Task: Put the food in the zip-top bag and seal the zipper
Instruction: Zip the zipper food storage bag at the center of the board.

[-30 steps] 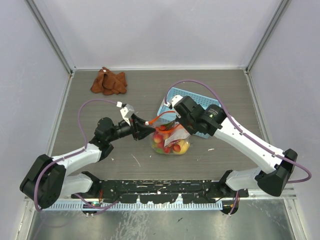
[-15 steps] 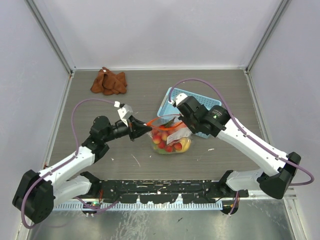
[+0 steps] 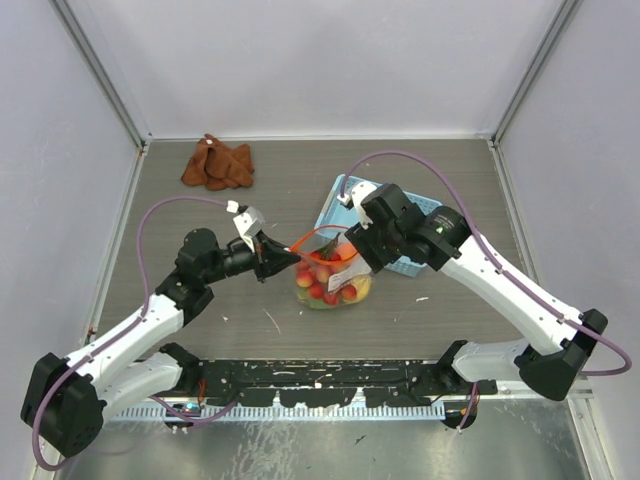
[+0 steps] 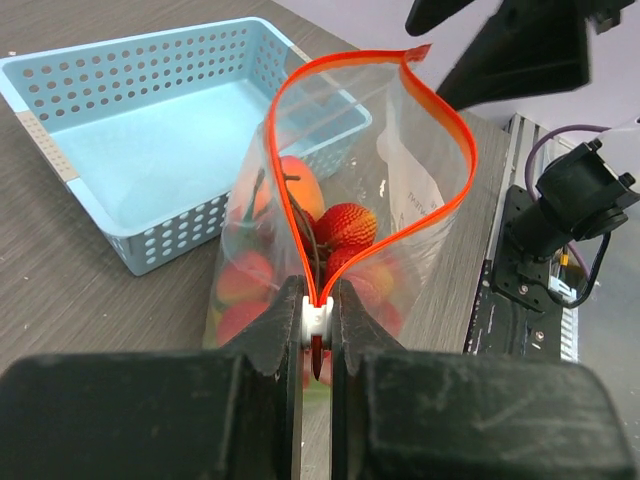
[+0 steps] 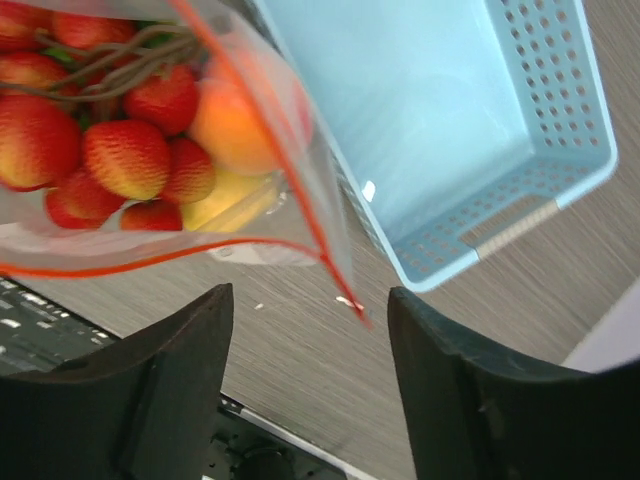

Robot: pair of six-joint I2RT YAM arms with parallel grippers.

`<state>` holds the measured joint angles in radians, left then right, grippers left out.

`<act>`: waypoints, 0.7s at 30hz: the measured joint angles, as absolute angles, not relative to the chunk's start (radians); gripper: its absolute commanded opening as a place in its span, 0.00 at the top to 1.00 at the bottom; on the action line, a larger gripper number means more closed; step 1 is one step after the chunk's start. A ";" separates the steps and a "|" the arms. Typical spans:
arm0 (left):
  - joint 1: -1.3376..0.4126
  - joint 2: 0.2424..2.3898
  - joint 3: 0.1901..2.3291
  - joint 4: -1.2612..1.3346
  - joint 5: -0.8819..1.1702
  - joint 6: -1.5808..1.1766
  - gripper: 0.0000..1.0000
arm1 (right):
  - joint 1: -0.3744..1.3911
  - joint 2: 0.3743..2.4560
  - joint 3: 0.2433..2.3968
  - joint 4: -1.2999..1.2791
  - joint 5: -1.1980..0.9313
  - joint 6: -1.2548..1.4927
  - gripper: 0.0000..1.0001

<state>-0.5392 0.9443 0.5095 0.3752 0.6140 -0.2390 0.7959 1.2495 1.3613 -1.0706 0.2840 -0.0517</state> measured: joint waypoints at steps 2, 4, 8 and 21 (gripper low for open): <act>-0.539 0.944 0.533 0.337 0.612 -0.228 1.00 | 0.795 1.248 1.383 -1.068 0.229 -0.062 0.20; -0.539 0.944 0.562 0.286 0.606 -0.216 1.00 | 0.795 1.244 1.411 -1.061 0.157 -0.076 0.14; -0.539 0.934 0.607 0.187 0.604 -0.188 1.00 | 0.795 1.242 1.456 -1.036 0.032 -0.104 0.01; -0.539 0.908 0.658 0.041 0.607 -0.122 1.00 | 0.796 1.357 1.533 -0.854 -0.286 -0.290 0.00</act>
<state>-0.5392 0.9077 0.6579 0.0406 0.6071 -0.1219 0.7956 1.3575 1.5326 -0.8543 -0.2859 -0.2901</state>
